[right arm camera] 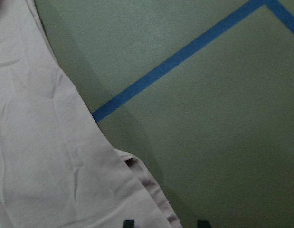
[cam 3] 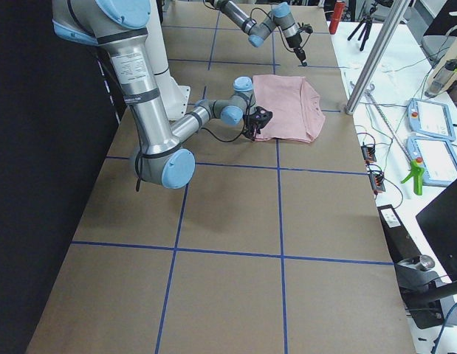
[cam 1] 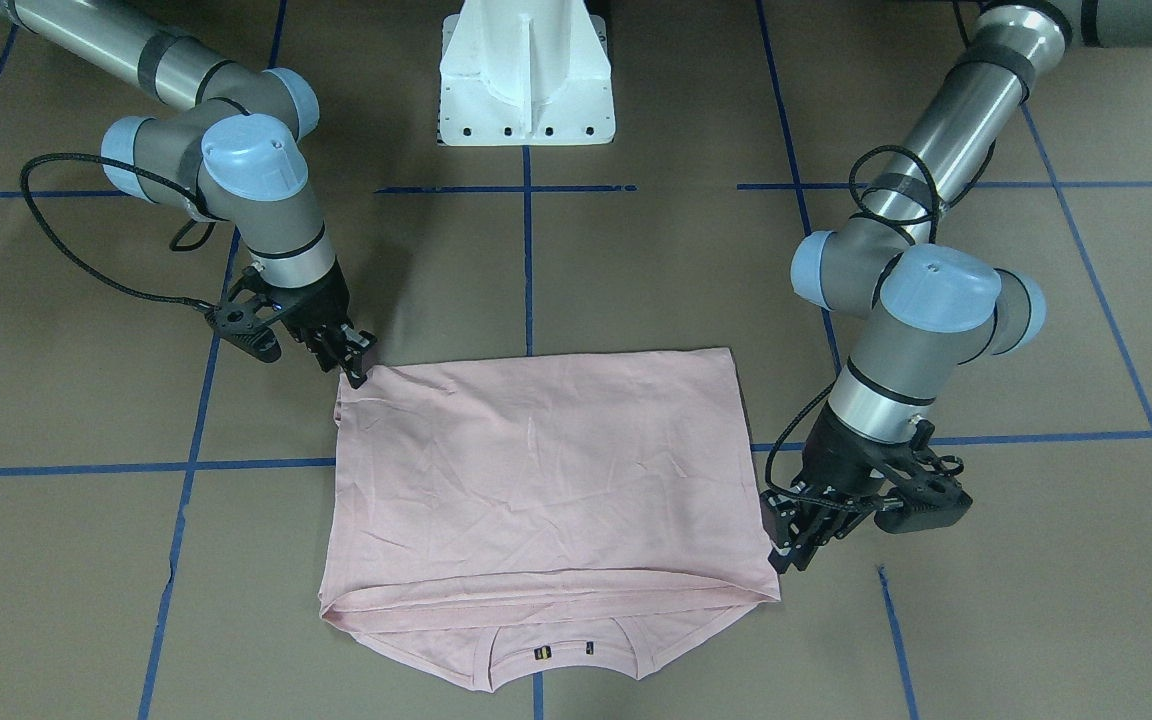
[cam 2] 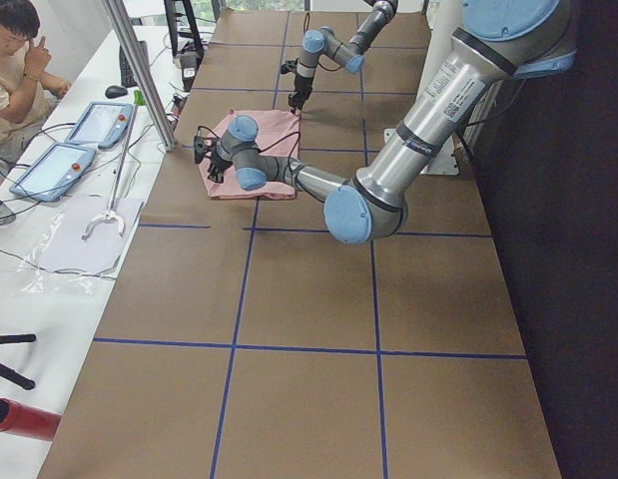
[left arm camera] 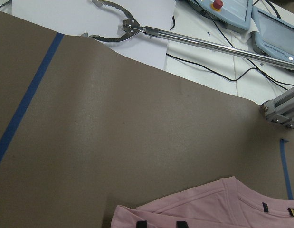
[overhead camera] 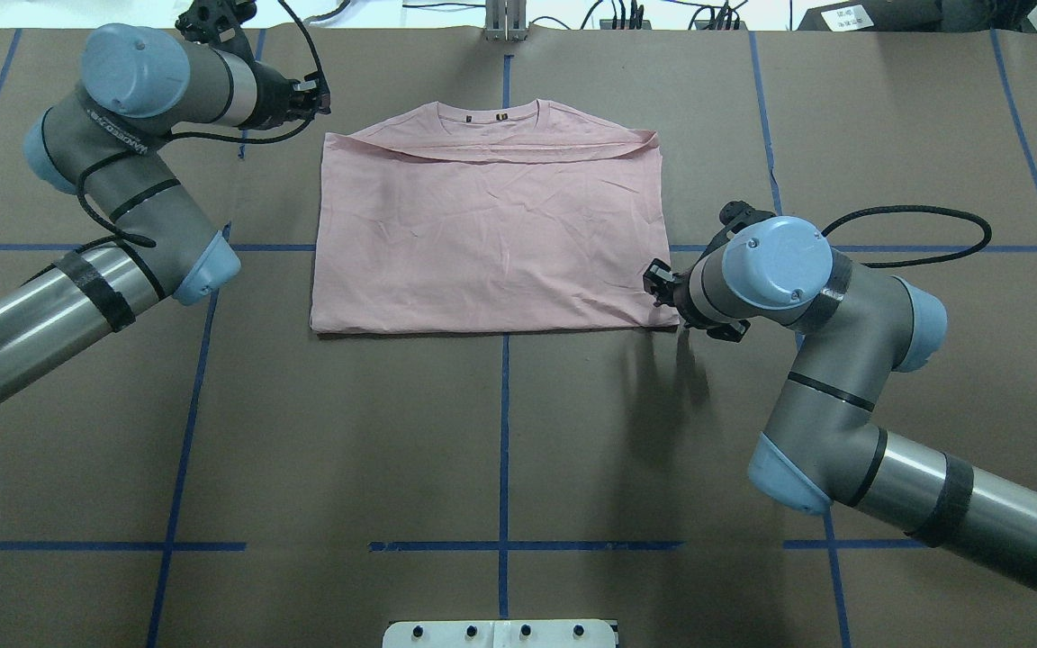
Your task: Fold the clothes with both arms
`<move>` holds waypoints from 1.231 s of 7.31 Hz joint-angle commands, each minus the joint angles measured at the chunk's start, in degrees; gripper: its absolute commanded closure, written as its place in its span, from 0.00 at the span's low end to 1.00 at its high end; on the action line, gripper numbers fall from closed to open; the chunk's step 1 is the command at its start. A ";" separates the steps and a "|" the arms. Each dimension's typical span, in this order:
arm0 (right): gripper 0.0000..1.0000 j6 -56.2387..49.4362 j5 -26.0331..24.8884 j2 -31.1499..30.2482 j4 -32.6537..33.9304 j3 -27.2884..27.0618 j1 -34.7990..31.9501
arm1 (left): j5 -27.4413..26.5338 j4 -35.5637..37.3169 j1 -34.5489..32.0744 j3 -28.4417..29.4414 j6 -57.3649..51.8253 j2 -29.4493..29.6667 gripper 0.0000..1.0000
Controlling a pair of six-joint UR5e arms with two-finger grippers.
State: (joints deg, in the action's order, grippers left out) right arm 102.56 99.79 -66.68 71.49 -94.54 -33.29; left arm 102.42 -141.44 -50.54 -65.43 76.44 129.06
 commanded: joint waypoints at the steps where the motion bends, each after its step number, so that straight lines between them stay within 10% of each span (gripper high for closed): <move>1: 0.53 0.00 -0.21 0.06 0.05 0.41 0.68 | -0.03 0.03 -0.09 -0.13 -0.07 -0.13 0.67; 3: 1.00 0.00 -0.74 -0.30 0.05 0.24 0.59 | -0.03 0.03 -0.09 -0.13 0.02 -0.04 0.67; 6: 1.00 1.40 -0.91 -3.26 -0.04 -4.65 2.16 | -0.03 0.12 -0.09 -0.83 0.20 -0.04 0.67; 9: 1.00 2.46 -1.96 -19.66 0.05 -23.25 12.15 | 0.15 0.38 -0.17 -2.76 0.20 -0.13 0.67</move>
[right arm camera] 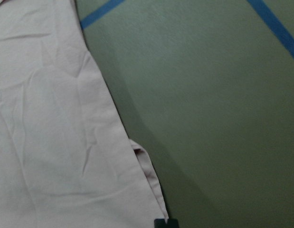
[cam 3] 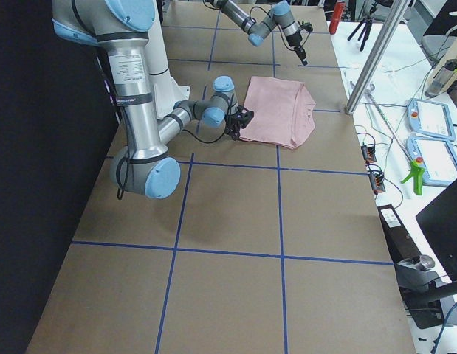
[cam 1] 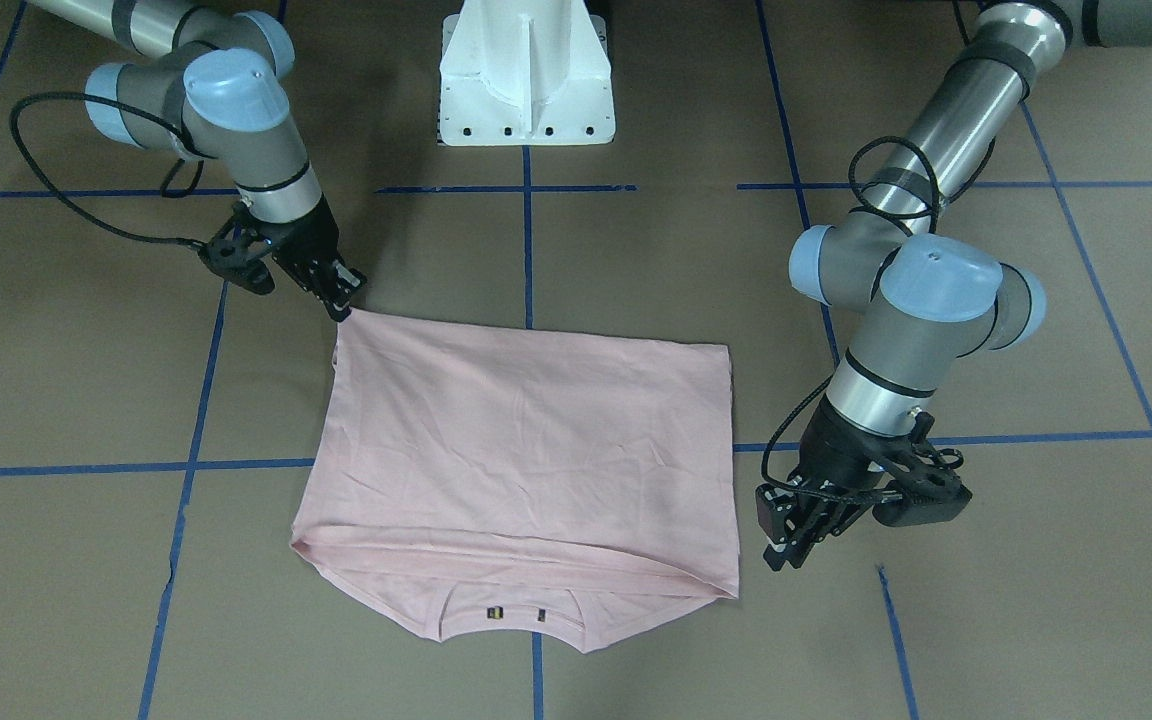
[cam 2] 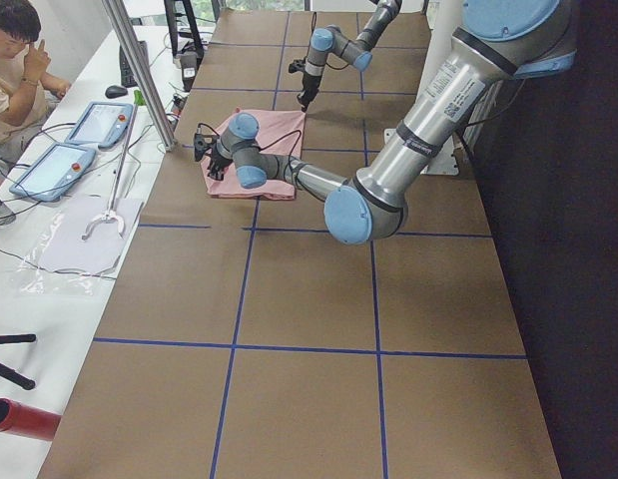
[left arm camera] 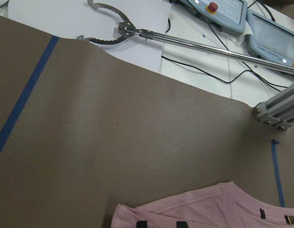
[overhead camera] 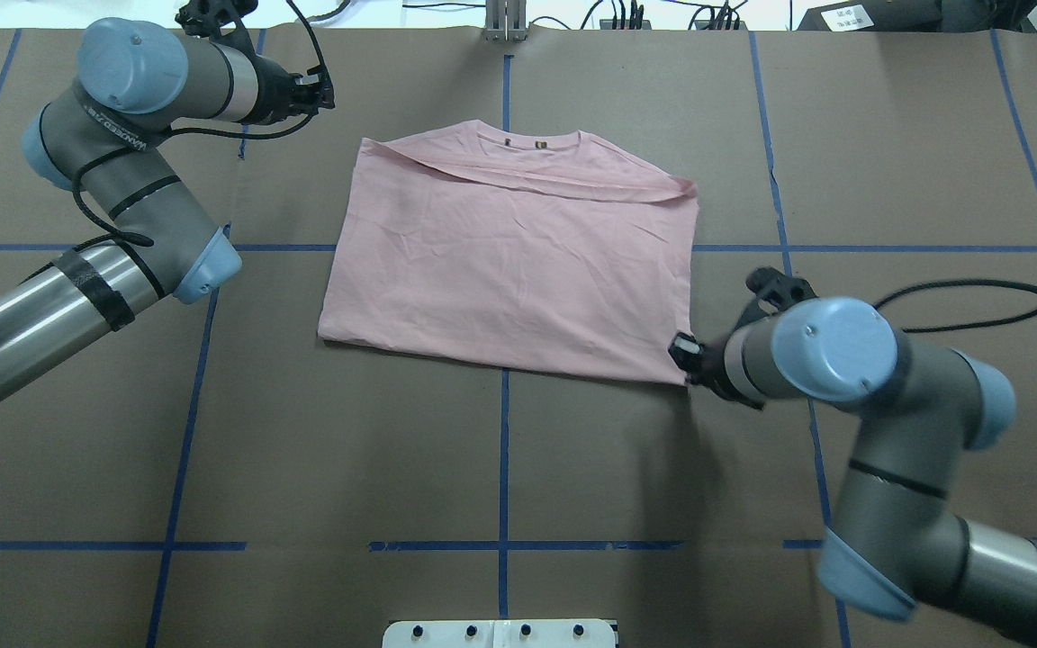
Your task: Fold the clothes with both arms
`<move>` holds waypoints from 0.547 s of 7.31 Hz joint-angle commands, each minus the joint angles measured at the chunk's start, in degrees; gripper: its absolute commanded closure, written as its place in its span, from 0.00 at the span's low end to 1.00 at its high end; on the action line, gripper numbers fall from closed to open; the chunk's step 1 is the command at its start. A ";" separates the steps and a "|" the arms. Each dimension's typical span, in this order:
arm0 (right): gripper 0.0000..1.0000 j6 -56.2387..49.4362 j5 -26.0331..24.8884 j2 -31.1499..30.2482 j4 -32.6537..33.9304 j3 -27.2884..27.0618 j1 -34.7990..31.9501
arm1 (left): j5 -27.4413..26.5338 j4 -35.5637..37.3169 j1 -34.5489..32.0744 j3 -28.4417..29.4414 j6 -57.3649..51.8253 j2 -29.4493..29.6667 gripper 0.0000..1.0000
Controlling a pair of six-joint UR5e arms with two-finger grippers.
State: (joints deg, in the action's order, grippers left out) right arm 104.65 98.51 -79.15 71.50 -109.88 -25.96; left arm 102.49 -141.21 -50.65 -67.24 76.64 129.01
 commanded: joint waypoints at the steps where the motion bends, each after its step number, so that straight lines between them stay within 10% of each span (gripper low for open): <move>1: 1.00 1.43 -0.51 -12.91 0.04 -14.15 10.26 | 0.25 0.41 0.03 -3.40 0.00 -1.03 0.67; 4: 1.00 12.51 0.28 -18.41 0.04 -21.51 28.48 | 15.49 0.68 0.46 -9.82 -0.08 -4.72 0.63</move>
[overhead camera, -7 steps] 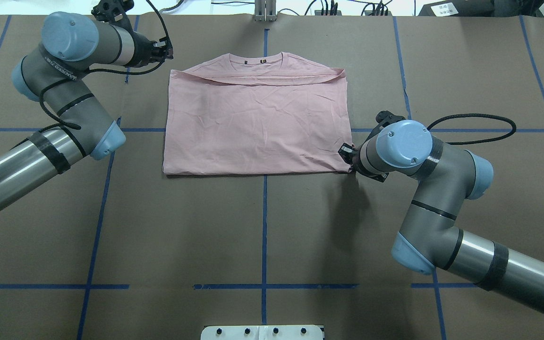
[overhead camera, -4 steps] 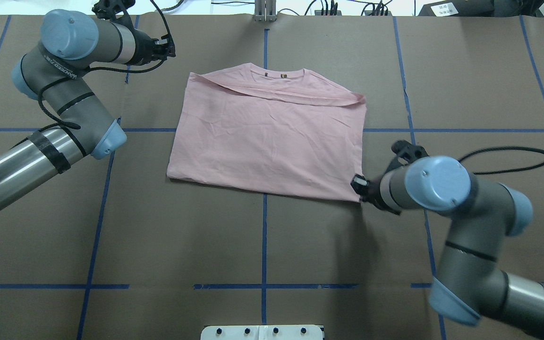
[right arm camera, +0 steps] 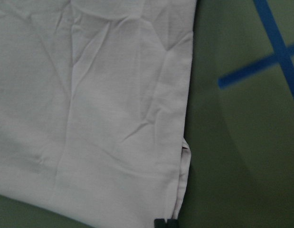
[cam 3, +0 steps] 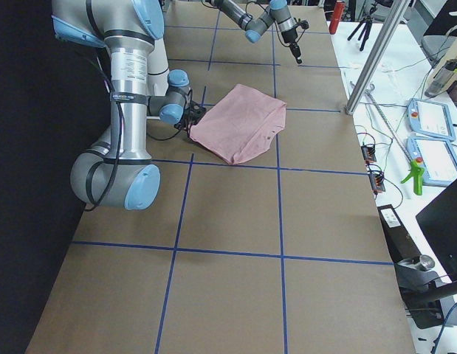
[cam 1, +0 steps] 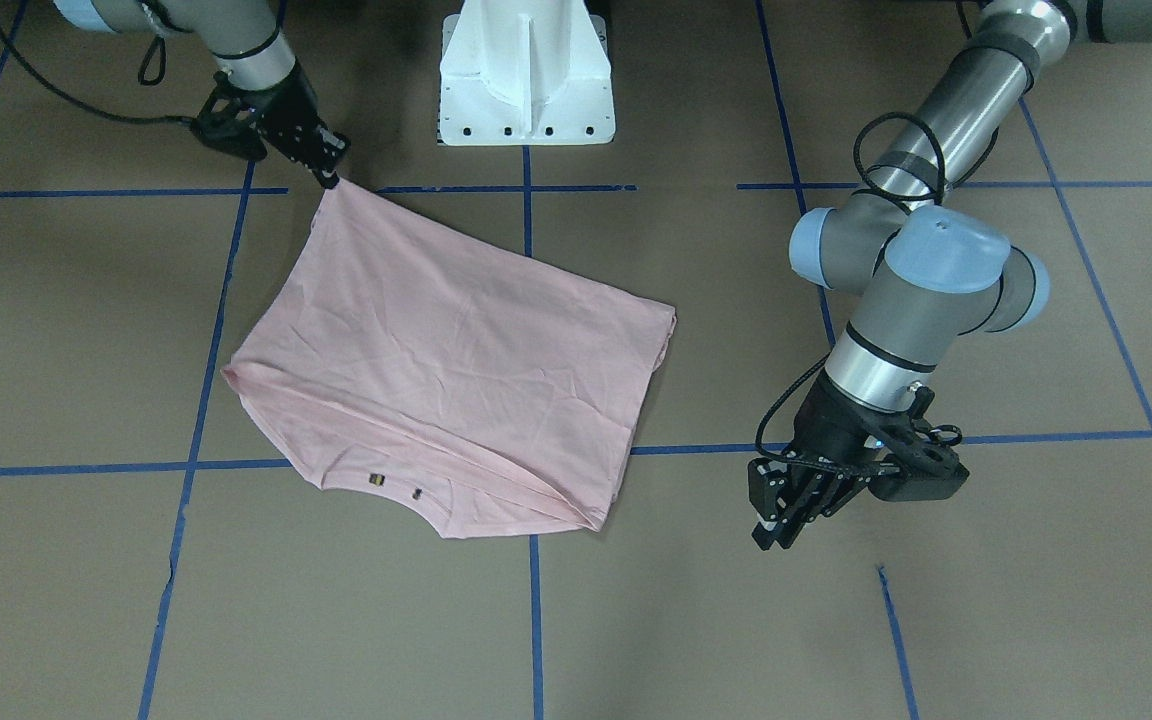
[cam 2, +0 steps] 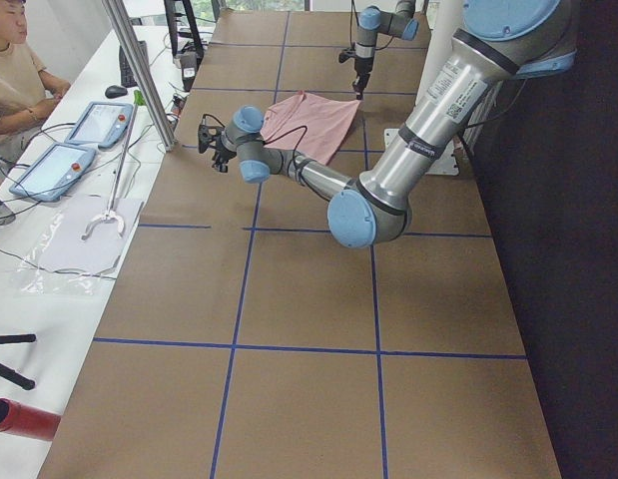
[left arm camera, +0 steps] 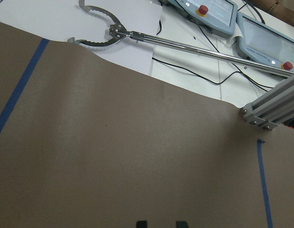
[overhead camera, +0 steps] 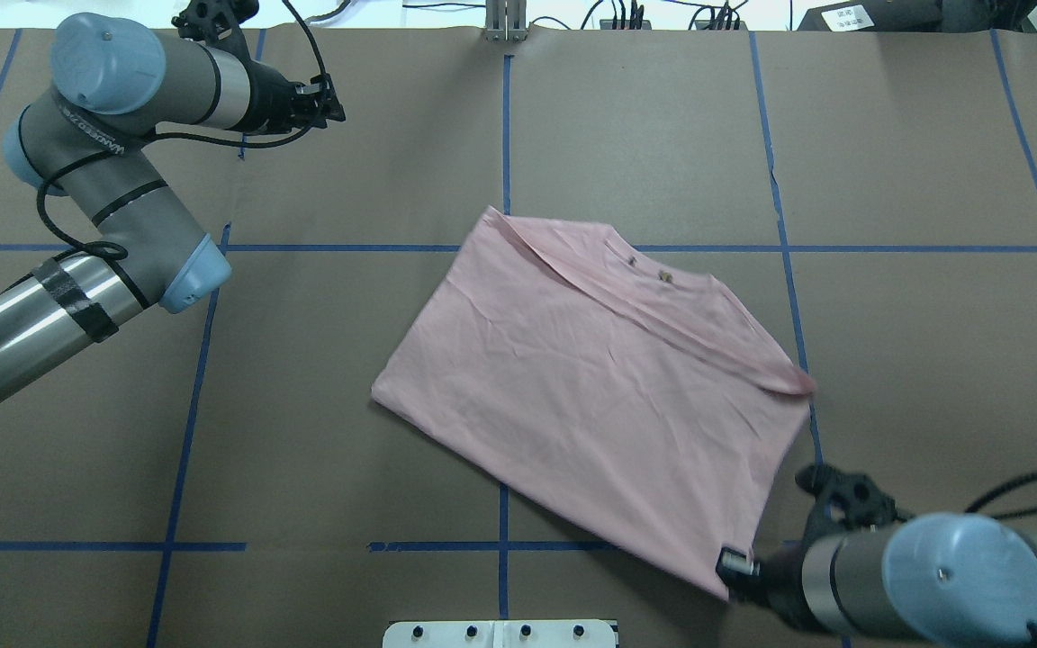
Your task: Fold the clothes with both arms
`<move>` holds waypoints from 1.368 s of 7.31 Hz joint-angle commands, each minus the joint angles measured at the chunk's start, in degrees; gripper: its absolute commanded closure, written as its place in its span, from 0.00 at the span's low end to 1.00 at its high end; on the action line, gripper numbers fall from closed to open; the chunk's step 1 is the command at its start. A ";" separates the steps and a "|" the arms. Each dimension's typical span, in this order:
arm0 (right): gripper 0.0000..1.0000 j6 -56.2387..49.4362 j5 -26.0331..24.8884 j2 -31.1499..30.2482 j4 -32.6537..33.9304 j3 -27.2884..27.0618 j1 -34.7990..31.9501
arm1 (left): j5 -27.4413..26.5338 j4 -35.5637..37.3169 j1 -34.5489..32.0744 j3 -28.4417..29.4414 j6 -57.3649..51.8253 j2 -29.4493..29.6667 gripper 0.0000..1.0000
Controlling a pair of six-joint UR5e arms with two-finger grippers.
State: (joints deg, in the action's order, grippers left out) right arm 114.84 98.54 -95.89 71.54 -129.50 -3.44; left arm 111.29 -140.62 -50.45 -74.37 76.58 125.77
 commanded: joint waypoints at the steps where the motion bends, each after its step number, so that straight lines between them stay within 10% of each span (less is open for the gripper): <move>1: 0.36 2.58 1.04 -1.93 0.00 -2.94 7.56 | 9.97 0.08 0.44 -5.75 0.14 -3.23 0.63; 2: 0.00 4.24 1.04 -1.76 -0.09 -4.26 7.66 | 10.87 1.82 2.53 -14.66 6.24 -9.69 0.63; 5: 0.00 3.64 1.04 2.02 -0.09 -5.68 -4.32 | 3.94 14.34 17.80 -28.26 20.60 -18.55 0.48; 8: 0.00 -1.96 0.52 2.37 -0.09 -0.52 -12.63 | -9.91 21.96 28.10 -28.02 23.69 -14.24 0.47; 10: 0.00 -2.69 0.43 2.46 -0.18 -0.05 -13.52 | -10.04 22.05 28.48 -27.50 23.61 -14.67 0.48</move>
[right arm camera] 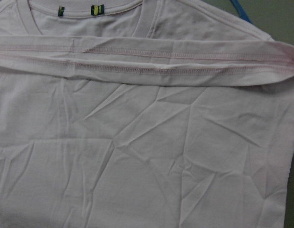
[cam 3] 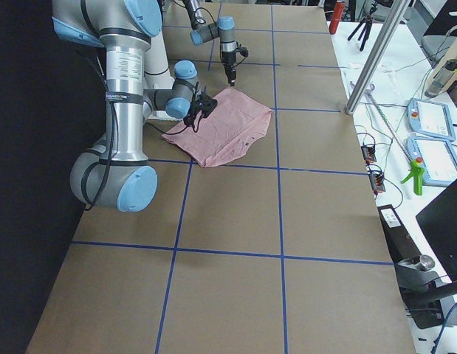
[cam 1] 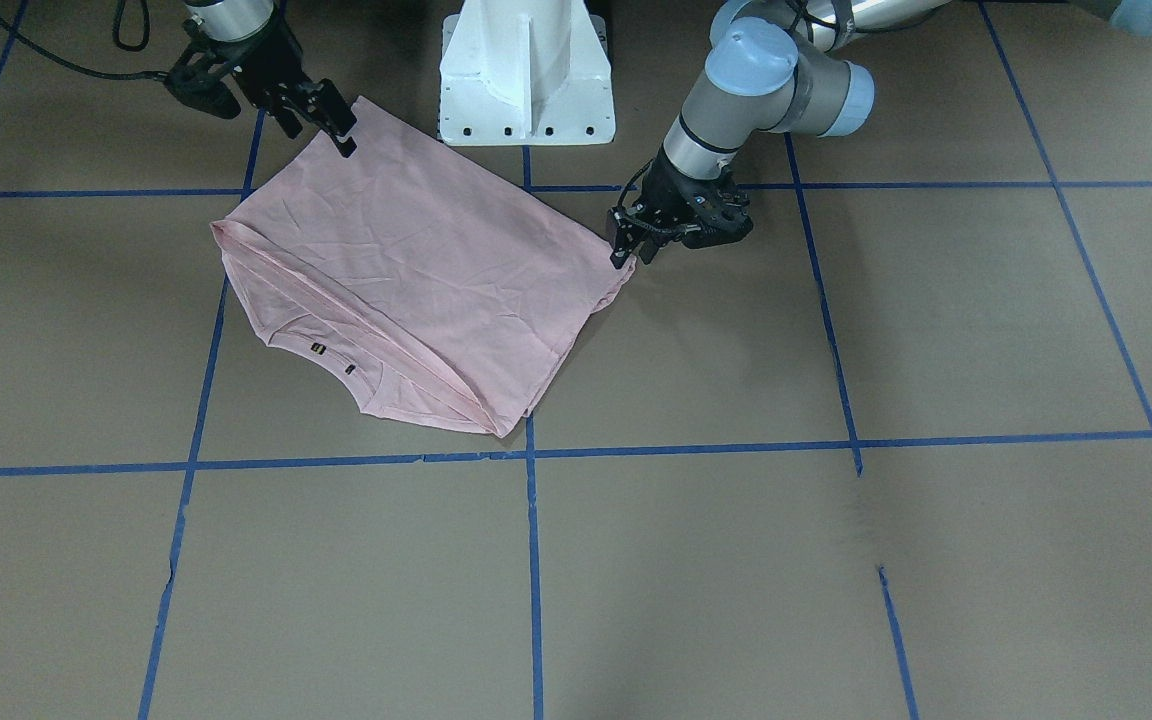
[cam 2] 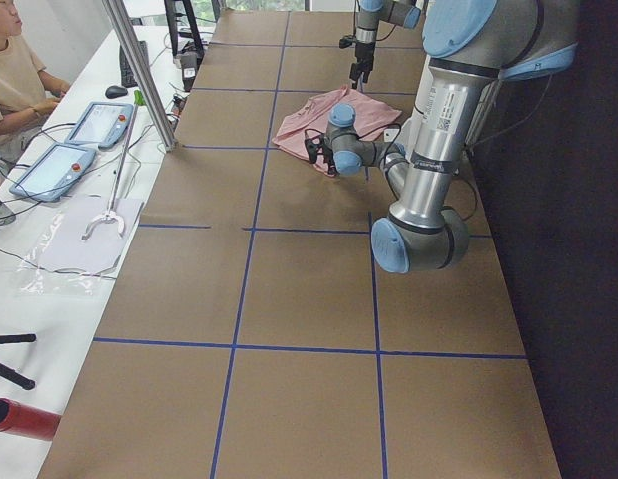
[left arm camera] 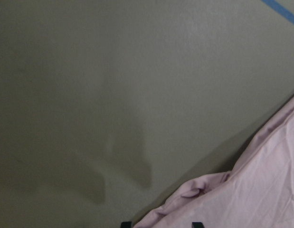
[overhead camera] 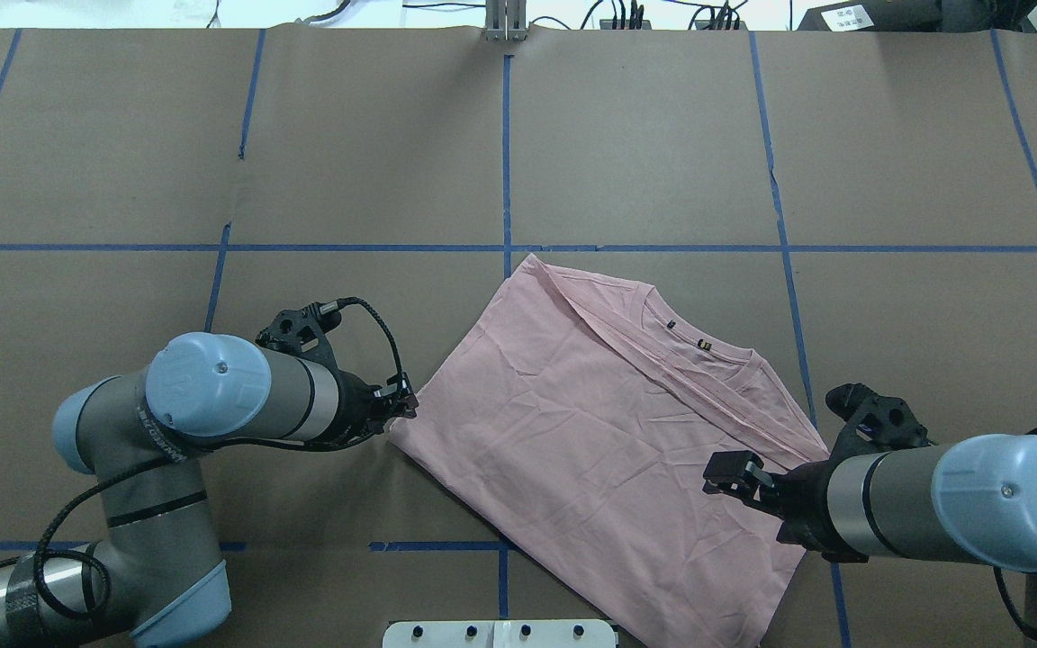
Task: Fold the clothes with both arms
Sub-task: 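Hold the folded shirt edges with both grippers near the robot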
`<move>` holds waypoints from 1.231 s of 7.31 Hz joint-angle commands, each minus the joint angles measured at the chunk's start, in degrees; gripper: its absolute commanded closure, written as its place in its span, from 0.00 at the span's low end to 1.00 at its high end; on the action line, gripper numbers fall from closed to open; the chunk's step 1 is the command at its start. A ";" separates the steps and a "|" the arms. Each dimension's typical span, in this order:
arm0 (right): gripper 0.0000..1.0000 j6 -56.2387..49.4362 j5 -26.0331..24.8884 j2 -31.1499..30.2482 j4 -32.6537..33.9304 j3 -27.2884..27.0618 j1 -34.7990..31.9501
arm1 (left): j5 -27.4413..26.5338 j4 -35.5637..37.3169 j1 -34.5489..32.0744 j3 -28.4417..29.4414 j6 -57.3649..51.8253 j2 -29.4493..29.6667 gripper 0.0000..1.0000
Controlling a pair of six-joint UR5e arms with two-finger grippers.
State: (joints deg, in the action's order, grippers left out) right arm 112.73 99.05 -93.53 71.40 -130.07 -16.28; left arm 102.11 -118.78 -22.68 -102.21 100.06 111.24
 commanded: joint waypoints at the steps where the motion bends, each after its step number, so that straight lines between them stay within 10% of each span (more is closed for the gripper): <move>1: 0.00 -0.58 -0.08 0.10 -0.03 0.52 -0.86 | -0.95 0.48 0.71 0.26 0.13 -0.06 0.48; 5: 0.00 -0.58 -0.08 0.27 -0.03 0.95 -0.86 | -1.12 3.82 2.20 0.26 0.22 0.29 0.57; 6: 0.00 -0.58 -0.08 0.27 -0.03 1.30 -0.86 | -1.12 3.91 2.20 0.26 0.22 0.38 0.95; 9: 0.00 -0.58 0.00 0.89 -0.03 1.48 -0.95 | -1.03 3.91 1.85 0.26 -0.30 0.38 1.00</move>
State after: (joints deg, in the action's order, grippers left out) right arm 112.15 99.00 -92.96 71.37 -128.70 -17.17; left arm 101.01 -114.88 -20.60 -101.90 100.12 111.62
